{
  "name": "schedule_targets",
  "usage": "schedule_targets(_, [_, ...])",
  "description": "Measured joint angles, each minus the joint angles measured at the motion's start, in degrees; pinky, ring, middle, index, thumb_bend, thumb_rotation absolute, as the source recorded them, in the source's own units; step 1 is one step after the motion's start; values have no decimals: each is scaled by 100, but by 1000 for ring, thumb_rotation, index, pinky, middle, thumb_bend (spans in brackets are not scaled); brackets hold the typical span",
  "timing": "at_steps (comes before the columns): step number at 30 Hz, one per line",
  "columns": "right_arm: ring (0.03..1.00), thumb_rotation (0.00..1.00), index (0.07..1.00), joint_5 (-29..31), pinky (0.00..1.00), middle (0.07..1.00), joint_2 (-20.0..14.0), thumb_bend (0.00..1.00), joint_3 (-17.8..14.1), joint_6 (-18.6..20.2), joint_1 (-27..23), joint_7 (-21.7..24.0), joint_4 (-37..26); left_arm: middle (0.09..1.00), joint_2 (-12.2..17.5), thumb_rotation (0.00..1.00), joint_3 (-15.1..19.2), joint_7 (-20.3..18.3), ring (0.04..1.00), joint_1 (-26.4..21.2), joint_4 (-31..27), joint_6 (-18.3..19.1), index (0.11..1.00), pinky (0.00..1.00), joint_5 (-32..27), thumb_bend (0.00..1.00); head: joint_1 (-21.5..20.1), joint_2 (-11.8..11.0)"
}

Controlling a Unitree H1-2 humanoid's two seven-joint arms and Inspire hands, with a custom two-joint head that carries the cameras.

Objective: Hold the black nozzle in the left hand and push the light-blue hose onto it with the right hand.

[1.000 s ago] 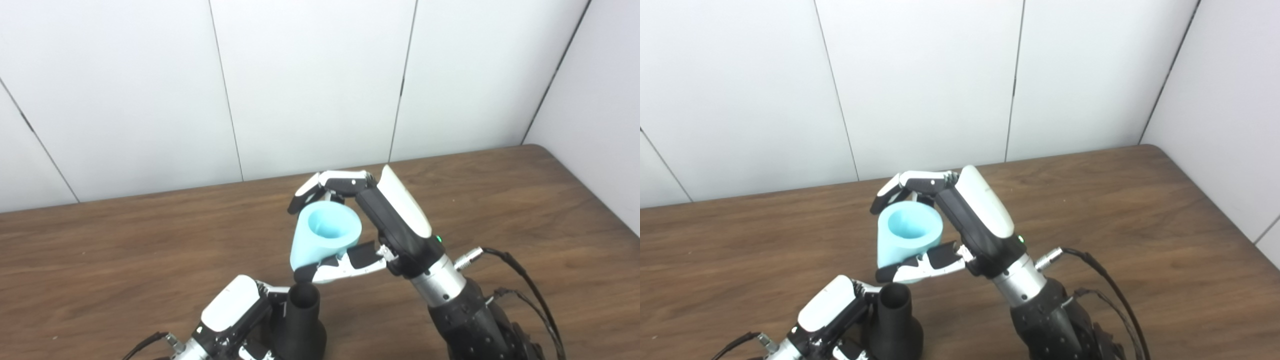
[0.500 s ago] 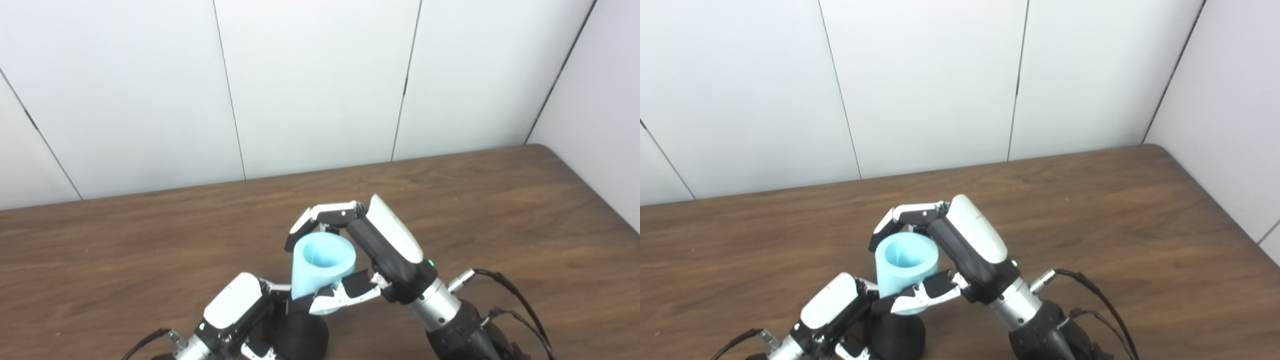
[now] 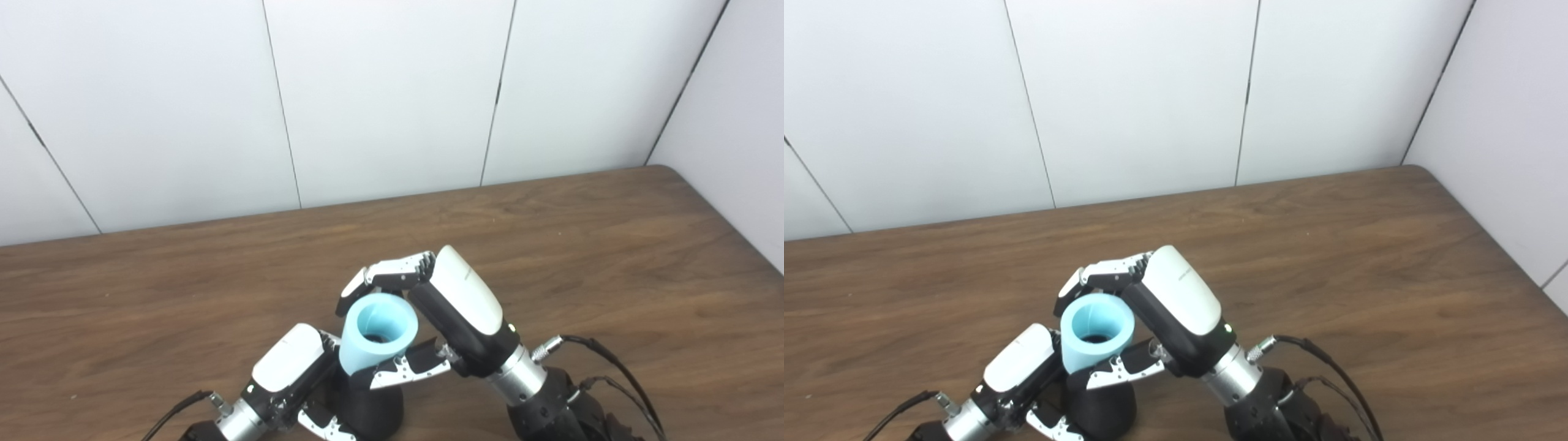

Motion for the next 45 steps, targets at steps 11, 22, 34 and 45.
schedule_targets(11, [370,0,547,-286,249,503,-4,507,20,-298,-46,-253,193,473,-5,0,-1,-28,210,0,-4,0,483,146,2,523,9,-44])
schedule_targets(22, [371,0,547,-263,250,505,-12,507,-13,-297,-50,-188,185,416,-6,0,-6,-31,236,0,-3,-1,516,161,28,515,-35,-44])
schedule_targets(34, [348,0,558,-161,178,471,-11,503,-117,-144,-7,76,-32,472,-14,0,-5,4,202,-1,-1,-1,483,141,122,523,-88,-70])
schedule_targets(45, [327,0,562,-140,153,459,-1,500,-187,81,23,361,-340,471,-150,0,212,268,242,92,-3,-65,485,169,1091,524,-123,-70])
